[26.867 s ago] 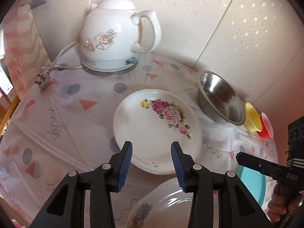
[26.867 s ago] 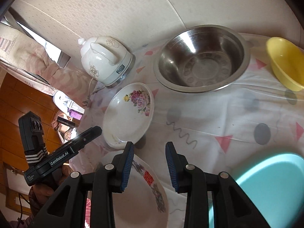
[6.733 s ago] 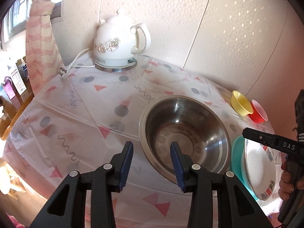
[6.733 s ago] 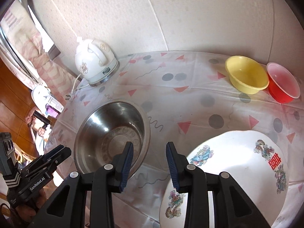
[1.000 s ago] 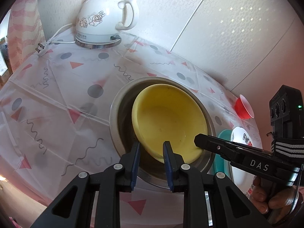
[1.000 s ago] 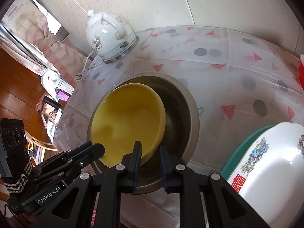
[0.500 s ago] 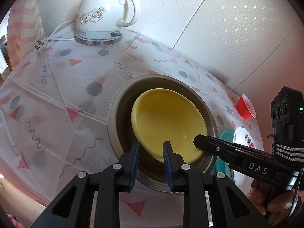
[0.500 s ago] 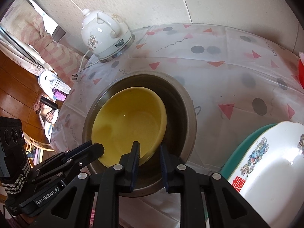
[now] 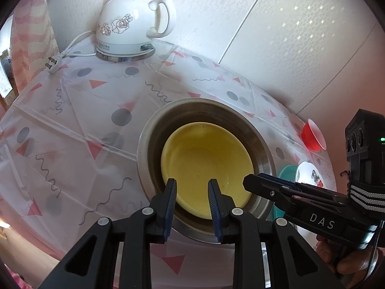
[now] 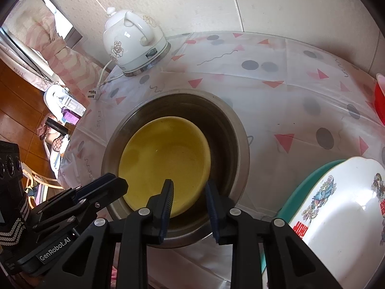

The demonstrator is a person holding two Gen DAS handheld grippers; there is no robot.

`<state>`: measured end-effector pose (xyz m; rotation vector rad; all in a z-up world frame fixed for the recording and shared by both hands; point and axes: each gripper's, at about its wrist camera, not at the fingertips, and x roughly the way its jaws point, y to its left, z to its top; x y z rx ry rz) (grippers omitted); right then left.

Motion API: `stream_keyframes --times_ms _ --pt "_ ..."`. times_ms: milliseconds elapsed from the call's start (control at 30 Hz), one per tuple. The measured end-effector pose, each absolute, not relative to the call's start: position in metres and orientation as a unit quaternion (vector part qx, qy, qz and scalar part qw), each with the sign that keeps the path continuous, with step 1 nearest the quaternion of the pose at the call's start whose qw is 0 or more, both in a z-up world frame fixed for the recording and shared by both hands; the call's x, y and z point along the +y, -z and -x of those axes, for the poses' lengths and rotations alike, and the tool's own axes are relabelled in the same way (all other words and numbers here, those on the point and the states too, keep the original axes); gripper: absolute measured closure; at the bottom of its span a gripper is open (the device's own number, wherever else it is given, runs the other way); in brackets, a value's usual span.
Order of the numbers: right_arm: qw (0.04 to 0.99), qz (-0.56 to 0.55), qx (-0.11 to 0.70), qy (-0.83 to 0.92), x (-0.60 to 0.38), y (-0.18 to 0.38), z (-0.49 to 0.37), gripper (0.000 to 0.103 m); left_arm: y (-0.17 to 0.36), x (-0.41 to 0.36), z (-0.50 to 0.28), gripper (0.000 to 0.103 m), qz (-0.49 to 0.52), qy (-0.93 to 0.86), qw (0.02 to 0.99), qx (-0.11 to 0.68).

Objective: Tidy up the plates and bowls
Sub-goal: 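Lower the yellow bowl into the steel bowl with the left gripper, then open the left gripper to release the yellow bowl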

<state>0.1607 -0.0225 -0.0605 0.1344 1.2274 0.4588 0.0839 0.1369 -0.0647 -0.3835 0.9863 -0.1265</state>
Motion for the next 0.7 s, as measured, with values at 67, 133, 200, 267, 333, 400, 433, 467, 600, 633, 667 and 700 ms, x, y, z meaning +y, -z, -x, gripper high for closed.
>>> stream_keyframes --times_ms 67,133,200,267,333,400,433,467,600,633,667,700 --pt "0.792 -0.062 0.570 -0.212 -0.023 0.060 -0.160 0.076 0.066 0.137 -0.084 0.076 0.182 0.063 0.861 0.471" --pt "0.792 -0.059 0.570 -0.211 -0.022 0.060 -0.159 0.076 0.067 0.136 -0.085 0.076 0.181 0.065 0.859 0.474" --pt "0.793 -0.059 0.569 -0.209 -0.022 0.059 -0.159 0.076 0.068 0.135 -0.085 0.076 0.181 0.064 0.859 0.475" --pt "0.795 -0.059 0.566 -0.209 -0.022 0.057 -0.159 0.075 0.067 0.134 -0.085 0.075 0.183 0.067 0.859 0.473" --pt "0.799 -0.059 0.562 -0.207 -0.023 0.055 -0.159 0.074 0.064 0.133 -0.084 0.075 0.180 0.066 0.862 0.469" --pt "0.801 -0.064 0.557 -0.207 -0.025 0.052 -0.158 0.074 0.061 0.132 -0.084 0.074 0.175 0.065 0.866 0.464" --pt "0.802 -0.065 0.555 -0.208 -0.026 0.050 -0.158 0.073 0.059 0.132 -0.083 0.074 0.174 0.064 0.867 0.462" --pt "0.804 -0.066 0.554 -0.208 -0.027 0.049 -0.158 0.073 0.058 0.132 -0.084 0.074 0.175 0.064 0.867 0.461" --pt "0.806 -0.072 0.551 -0.204 -0.033 0.049 -0.157 0.073 0.056 0.131 -0.084 0.074 0.175 0.067 0.868 0.460" --pt "0.806 -0.074 0.551 -0.203 -0.034 0.049 -0.157 0.073 0.056 0.130 -0.084 0.074 0.174 0.068 0.868 0.460" --pt "0.806 -0.076 0.550 -0.204 -0.034 0.049 -0.156 0.073 0.055 0.129 -0.083 0.074 0.173 0.068 0.868 0.460" --pt "0.807 -0.078 0.549 -0.204 -0.036 0.049 -0.156 0.073 0.055 0.128 -0.083 0.074 0.171 0.068 0.869 0.460"
